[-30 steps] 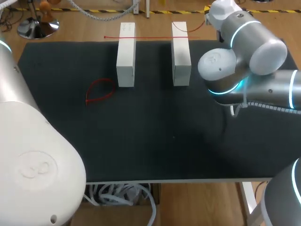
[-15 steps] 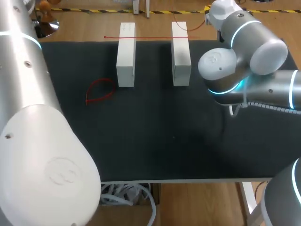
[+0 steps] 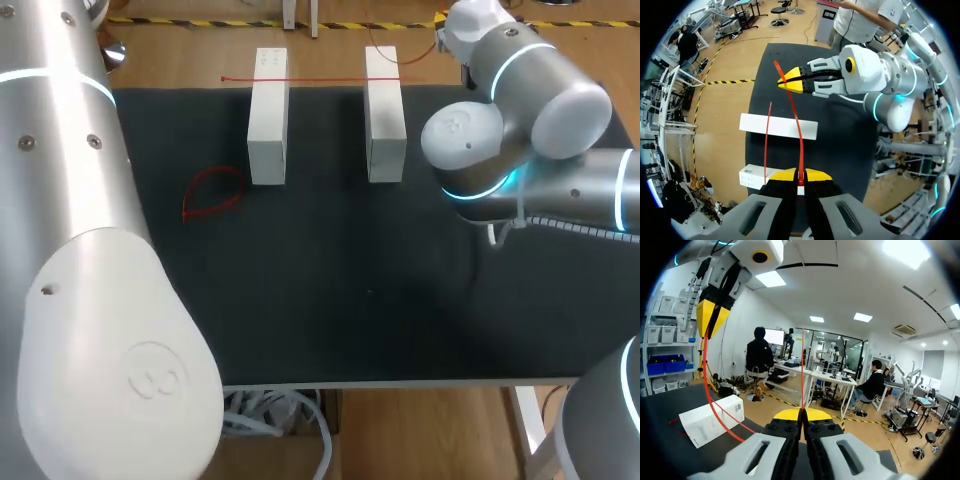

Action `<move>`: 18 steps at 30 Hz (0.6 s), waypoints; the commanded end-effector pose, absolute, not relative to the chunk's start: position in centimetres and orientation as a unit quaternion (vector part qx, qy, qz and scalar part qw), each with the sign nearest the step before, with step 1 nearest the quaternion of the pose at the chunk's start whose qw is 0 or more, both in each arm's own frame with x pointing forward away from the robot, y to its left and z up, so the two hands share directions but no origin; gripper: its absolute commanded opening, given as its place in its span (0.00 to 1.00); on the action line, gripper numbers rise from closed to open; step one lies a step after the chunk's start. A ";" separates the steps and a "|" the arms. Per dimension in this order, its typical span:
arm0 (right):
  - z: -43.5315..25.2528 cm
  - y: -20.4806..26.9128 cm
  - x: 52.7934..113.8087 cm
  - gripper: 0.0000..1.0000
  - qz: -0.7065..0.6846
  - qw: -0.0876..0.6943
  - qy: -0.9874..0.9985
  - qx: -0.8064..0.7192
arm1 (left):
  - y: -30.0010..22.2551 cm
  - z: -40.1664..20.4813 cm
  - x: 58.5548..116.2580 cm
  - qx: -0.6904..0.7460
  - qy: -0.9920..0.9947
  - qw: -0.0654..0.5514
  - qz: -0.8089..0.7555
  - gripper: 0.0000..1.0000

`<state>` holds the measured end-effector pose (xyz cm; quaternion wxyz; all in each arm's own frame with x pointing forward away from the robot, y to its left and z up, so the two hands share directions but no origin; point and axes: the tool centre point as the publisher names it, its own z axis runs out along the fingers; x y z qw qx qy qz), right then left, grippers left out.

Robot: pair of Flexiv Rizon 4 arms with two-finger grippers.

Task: Grab the tape and strap the tape.

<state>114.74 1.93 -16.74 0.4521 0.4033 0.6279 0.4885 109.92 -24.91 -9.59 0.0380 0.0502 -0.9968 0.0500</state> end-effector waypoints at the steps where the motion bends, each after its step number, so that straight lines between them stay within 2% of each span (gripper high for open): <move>1: -16.5 1.8 114.7 0.00 0.487 0.449 0.631 0.404 | -25.1 -9.4 110.1 0.050 -0.997 0.041 0.045 0.00; 9: -16.5 1.8 114.7 0.00 0.487 0.449 0.631 0.404 | -25.1 -9.4 110.1 0.050 -0.997 0.041 0.045 0.00; 18: -16.2 4.8 113.8 0.00 0.409 0.541 0.655 0.333 | -25.1 -9.4 110.1 0.050 -0.997 0.041 0.045 0.00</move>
